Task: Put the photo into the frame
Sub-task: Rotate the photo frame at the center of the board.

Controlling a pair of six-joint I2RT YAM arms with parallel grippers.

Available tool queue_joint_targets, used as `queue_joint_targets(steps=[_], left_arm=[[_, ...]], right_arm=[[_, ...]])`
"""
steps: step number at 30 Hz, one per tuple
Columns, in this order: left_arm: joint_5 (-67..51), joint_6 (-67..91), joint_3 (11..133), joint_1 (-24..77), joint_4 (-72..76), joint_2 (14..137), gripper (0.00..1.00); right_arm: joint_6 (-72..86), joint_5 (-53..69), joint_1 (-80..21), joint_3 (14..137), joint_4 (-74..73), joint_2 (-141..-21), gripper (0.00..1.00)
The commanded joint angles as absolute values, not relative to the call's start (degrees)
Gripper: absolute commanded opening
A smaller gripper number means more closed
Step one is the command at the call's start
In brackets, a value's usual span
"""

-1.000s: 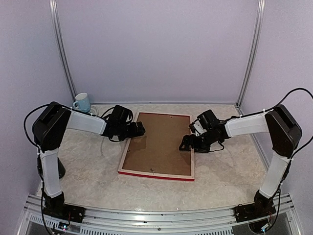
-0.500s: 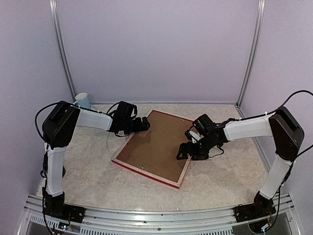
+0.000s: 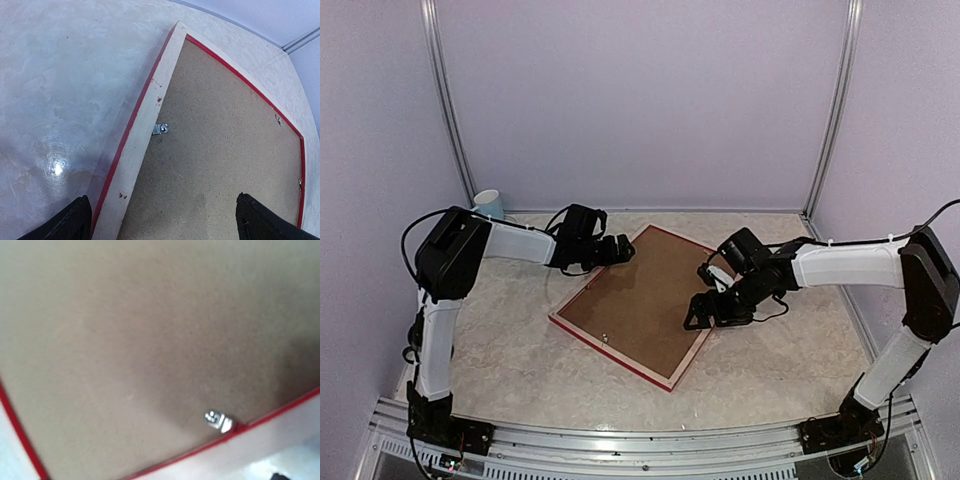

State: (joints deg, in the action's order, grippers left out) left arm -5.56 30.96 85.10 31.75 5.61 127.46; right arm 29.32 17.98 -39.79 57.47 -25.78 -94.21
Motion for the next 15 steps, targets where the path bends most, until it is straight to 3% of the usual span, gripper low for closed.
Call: queue_joint_targets(steps=[1, 15], left_arm=[[-1.7, 30.6, 82.9, 30.5, 6.1, 121.8, 0.99], [8.6, 35.9, 63.8, 31.2, 0.3, 100.0, 0.99]], right_arm=[[26.2, 15.4, -37.3, 58.9, -28.8, -89.8, 0.95], [26.1, 7.1, -23.8, 67.5, -26.9, -93.8, 0.95]])
